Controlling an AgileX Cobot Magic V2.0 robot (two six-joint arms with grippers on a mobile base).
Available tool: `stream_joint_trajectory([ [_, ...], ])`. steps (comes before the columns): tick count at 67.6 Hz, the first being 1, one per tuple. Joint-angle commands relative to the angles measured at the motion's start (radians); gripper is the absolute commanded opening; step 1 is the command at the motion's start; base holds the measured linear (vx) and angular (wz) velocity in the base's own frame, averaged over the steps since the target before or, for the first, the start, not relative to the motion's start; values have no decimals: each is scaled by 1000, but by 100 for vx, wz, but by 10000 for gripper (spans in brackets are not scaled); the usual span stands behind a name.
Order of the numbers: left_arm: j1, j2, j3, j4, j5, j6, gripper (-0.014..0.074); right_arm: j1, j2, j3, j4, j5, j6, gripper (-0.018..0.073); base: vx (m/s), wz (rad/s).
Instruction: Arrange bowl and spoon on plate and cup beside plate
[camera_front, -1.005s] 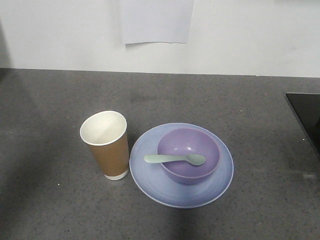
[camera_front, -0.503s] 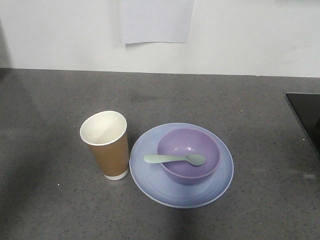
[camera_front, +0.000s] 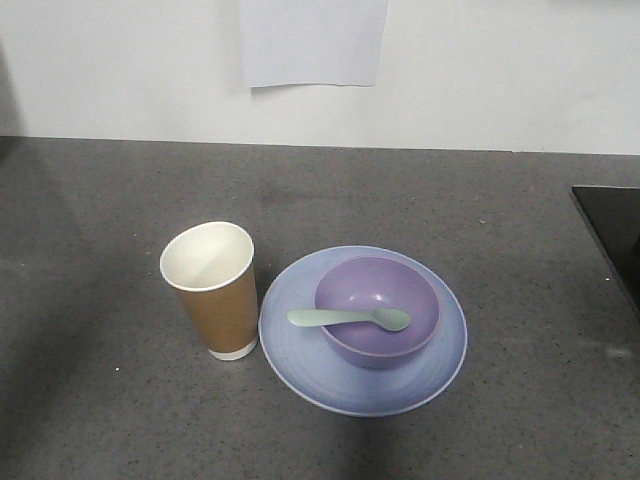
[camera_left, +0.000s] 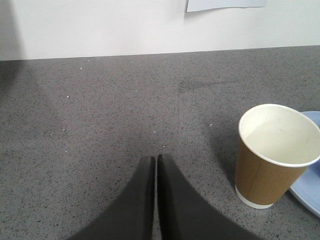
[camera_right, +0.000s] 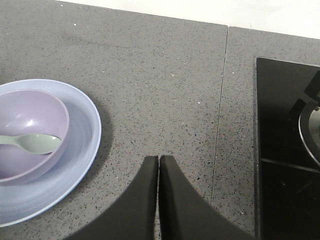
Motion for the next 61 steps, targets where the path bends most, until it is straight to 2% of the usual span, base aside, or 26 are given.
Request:
stream_joint_trajectory([
  [1, -6, -1, -22, 10, -73, -10, -8, -7, -3, -25, 8, -62, -2, -11, 0, 0],
  [26, -6, -7, -22, 20, -82, 1, -8, -7, -3, -25, 8, -62, -2, -11, 0, 0],
  [35, -5, -68, 35, 20, -182, 9, -8, -7, -3, -25, 8, -62, -2, -11, 0, 0],
  [41, 3, -127, 110, 15, -295, 46, -8, -7, -3, -25, 8, -62, -2, -11, 0, 0],
  [47, 45, -187, 195, -28, -396, 105, -8, -7, -3, -25, 8, -62, -2, -11, 0, 0],
  [61, 144, -342, 370, -137, -534, 257, -8, -7, -3, -25, 8, -62, -2, -11, 0, 0],
])
